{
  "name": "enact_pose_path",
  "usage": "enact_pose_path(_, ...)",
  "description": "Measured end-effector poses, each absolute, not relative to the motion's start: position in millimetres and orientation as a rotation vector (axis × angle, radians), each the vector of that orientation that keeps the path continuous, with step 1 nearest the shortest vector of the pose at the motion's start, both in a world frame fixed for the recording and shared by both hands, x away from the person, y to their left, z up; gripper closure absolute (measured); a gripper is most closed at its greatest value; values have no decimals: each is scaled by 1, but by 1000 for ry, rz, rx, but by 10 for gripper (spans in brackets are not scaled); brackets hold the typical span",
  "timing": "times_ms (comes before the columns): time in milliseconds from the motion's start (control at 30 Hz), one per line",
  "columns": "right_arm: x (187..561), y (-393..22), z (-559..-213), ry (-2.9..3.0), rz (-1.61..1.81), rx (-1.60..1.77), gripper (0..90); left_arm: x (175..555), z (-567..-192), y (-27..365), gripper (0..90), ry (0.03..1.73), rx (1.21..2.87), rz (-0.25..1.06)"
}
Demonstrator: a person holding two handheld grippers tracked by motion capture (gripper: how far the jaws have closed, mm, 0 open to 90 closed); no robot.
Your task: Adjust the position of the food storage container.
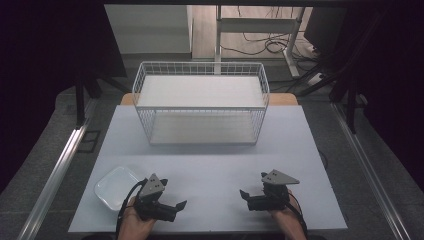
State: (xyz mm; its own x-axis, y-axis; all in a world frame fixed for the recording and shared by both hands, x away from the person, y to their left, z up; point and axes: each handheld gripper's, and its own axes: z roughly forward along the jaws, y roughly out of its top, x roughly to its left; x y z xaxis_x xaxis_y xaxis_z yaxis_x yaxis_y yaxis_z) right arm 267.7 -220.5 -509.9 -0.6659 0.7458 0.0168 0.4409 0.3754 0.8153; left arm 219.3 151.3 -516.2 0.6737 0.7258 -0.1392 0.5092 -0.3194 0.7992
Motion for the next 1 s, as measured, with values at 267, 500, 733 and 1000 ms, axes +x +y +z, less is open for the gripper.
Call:
enact_pose_path(267,266,-216,-513,2316,1141,980,5,218,-515,154,38,982,1988,316)
enact_pose_path(500,268,-216,-514,2320,1138,985,5,218,-513,153,28,965,1984,293)
enact_pose_path(733,268,-218,-512,2285,1136,989,5,216,-501,156,32,944,1958,219)
enact_pose_path(1000,268,-219,-512,2283,1129,997,5,207,-478,189,263,967,1879,339)
